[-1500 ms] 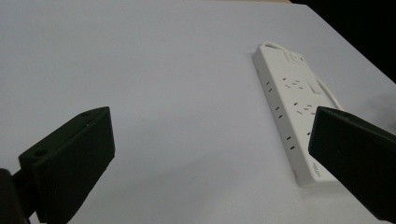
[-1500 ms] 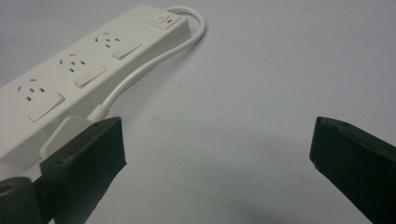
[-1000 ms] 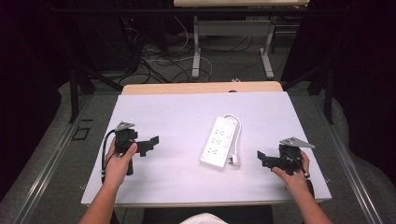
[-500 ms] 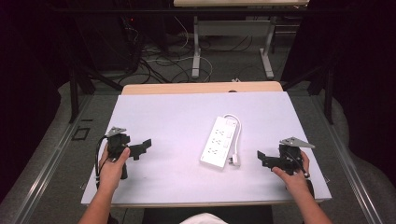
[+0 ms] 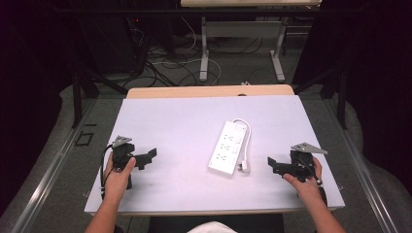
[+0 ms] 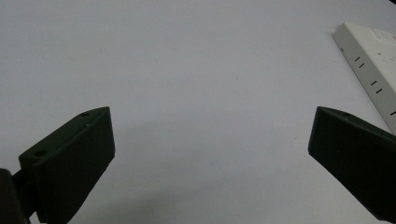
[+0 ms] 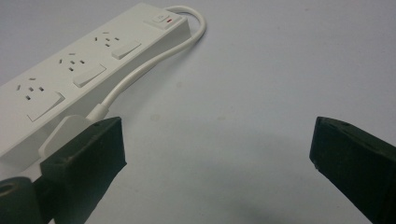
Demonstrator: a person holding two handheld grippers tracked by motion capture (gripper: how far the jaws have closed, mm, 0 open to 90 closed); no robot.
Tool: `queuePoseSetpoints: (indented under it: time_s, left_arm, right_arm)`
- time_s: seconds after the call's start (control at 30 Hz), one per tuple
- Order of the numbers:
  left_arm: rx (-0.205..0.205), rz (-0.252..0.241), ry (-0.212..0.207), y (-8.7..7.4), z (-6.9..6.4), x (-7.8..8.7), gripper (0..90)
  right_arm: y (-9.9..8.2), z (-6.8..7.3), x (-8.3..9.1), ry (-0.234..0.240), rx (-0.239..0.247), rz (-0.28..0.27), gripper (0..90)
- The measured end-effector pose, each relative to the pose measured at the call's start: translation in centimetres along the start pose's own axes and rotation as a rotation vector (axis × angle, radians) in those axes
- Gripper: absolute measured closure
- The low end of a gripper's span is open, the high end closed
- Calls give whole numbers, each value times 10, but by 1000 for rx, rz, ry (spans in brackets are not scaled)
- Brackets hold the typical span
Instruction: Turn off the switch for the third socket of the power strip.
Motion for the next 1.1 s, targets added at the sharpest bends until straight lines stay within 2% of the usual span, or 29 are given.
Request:
queuePoseSetpoints:
  time_s: [0.03, 0.2, 0.4, 0.53, 0.57, 0.9, 0.93, 1.1]
  left_arm:
    - [3, -13, 11, -1, 0, -2, 5]
    - [-20, 22, 16, -6, 0, -4, 5]
    - [-38, 35, 23, -10, 0, -7, 5]
    - [-37, 53, 16, -12, 1, -7, 6]
    - [-35, 41, 28, -13, 1, -9, 5]
    - [-34, 63, 14, -15, 1, -9, 6]
    - [-32, 48, 25, -15, 1, -11, 6]
    - [-33, 49, 24, -15, 1, -11, 6]
  right_arm:
    - [0, 0, -1, -5, -2, -10, 28]
    - [0, -1, -1, 0, 2, 1, 28]
    - [0, -1, -1, 1, 1, 2, 28]
    - [0, -1, -1, 1, -2, 1, 28]
    - [0, -1, -1, 1, -3, 1, 28]
    - [0, -1, -2, 1, -2, 2, 28]
    - [0, -1, -2, 0, -3, 3, 28]
    - [0, -1, -2, 0, -9, 5, 28]
Point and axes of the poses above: each handheld gripper's, and its own axes: x roughly backward along the jaws, y roughly out of its top, z roughly to its left, the point moved 4 cm from there along -x, roughly forward along the jaws, and after that the axes turned 15 degrees about -x, right-handed, at the moved point
